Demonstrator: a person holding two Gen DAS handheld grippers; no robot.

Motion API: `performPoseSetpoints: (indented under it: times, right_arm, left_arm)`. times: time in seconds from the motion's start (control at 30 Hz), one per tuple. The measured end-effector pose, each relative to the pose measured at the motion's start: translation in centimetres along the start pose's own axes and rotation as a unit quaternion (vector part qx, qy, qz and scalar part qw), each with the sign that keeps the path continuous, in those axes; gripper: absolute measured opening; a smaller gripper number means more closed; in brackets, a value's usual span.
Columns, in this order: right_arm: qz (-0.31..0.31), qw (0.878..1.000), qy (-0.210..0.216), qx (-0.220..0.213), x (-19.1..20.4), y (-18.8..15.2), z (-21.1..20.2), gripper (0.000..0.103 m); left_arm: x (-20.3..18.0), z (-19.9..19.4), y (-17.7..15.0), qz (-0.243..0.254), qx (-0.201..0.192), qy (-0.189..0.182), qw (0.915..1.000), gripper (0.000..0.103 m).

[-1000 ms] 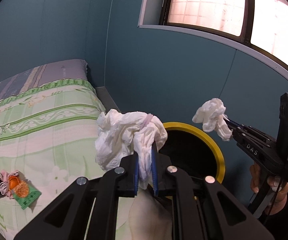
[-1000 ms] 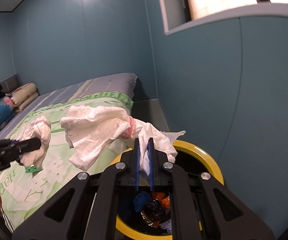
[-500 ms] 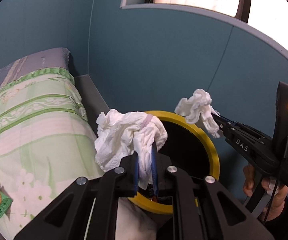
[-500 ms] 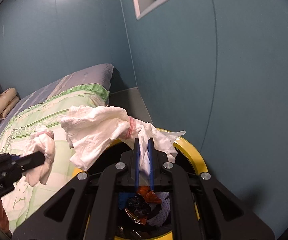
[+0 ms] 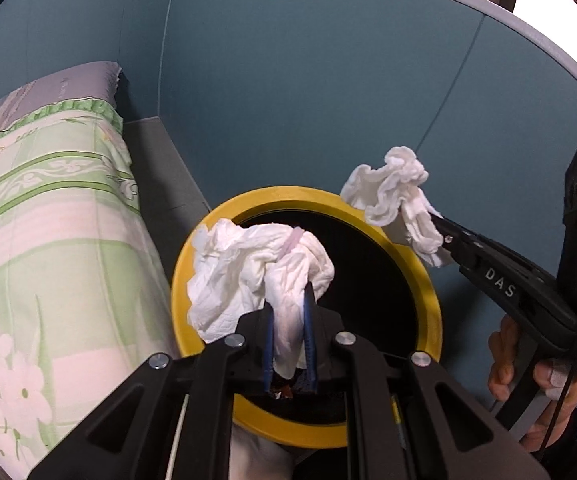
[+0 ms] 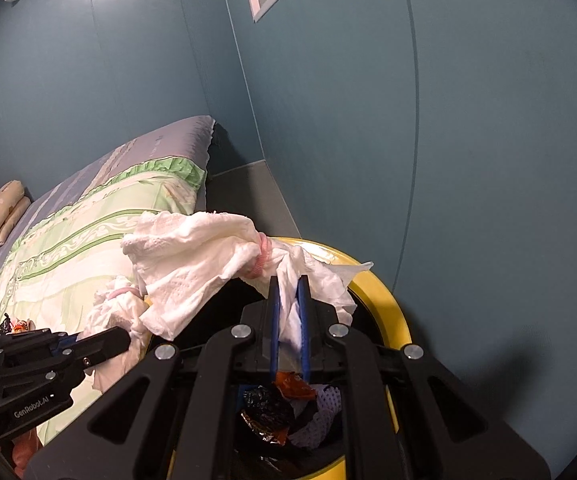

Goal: Collect trash
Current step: 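Open both grippers to drop the tissues into the bin, then move both open grippers back over the black bag, tangerine and green wrapper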

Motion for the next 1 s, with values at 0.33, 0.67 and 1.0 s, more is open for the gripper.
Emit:
performPoseSetpoints:
  times: [0.33,0.67,1.0]
  right_arm:
    - [0.007,1.0,-0.005,-0.011,-0.7,0.1,-0.5,0.042]
    - [0.008,1.0,-0.003,-0.027,-0.3,0.4,-1.9,0.043]
    - [-0.039,0.997,0.028,-0.063,4.4,1.6,-4.3,0.064]
  left_arm:
    - [0.8,-0.1,-0.1,-0.024,-0.001,-0.002,0.9997,0.049]
    - [4.9,-2.4,0.6,-0.064,-0.028,0.034,0.997,0.069]
    - [11.1,-8.3,0.6,-0.1,-0.077,0.105,0.9864,0.088]
Point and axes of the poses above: each gripper's, at about its wrist camera, not at the fingertips, and z roughly the way its jaws point, x to its left, y to its top, the point moved 3 cm from there along z, roughly the way its jaws point, and after that the axes turned 9 degrees about y, right-handed, at the moved point
